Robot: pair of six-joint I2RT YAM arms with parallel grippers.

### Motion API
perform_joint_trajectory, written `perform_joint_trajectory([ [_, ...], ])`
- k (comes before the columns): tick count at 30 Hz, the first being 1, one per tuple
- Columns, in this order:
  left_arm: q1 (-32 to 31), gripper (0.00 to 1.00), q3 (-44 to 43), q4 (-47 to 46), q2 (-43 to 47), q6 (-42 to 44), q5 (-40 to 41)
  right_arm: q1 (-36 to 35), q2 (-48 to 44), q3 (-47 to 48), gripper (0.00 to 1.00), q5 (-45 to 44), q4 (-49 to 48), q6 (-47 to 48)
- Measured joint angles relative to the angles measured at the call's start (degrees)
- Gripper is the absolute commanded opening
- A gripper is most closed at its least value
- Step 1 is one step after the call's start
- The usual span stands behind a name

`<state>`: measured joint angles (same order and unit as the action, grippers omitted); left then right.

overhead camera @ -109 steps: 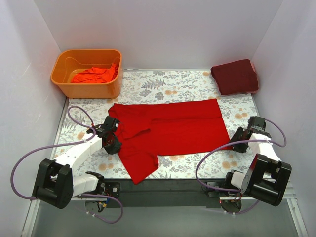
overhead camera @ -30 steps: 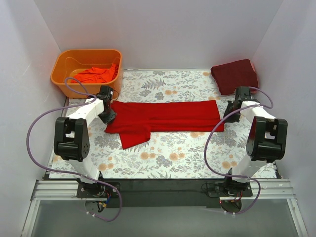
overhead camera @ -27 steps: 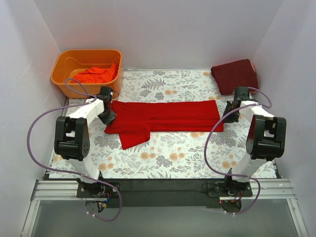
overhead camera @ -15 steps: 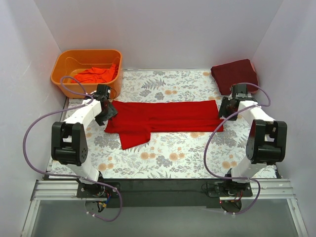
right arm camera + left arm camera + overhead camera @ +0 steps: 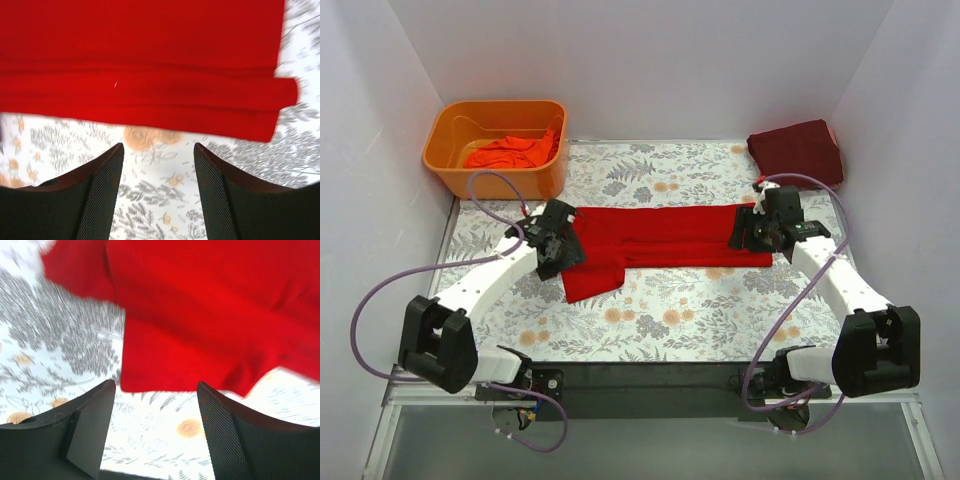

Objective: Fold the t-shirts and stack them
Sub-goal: Fold the tshirt

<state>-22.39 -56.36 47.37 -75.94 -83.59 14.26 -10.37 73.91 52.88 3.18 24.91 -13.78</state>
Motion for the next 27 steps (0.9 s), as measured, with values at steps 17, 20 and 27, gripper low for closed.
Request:
perform_joint_trajectory([
  [17,-7.0,0.15,4.5,-5.1,-15.3,-2.4,0.0,-4.4,-0.3,-6.3,0.70,6.6,-2.8,0.0],
  [20,-7.1,0.00,4.7,-5.5,-15.2,-2.3,0.7,-4.4,1.4,-6.7,0.70,7.2,-3.3,0.1],
  [27,-7.3,0.00,-0.7,-0.8,-16.5,0.4,5.0,-4.4,3.0,-7.0,0.70,8.2,-3.9,0.5],
])
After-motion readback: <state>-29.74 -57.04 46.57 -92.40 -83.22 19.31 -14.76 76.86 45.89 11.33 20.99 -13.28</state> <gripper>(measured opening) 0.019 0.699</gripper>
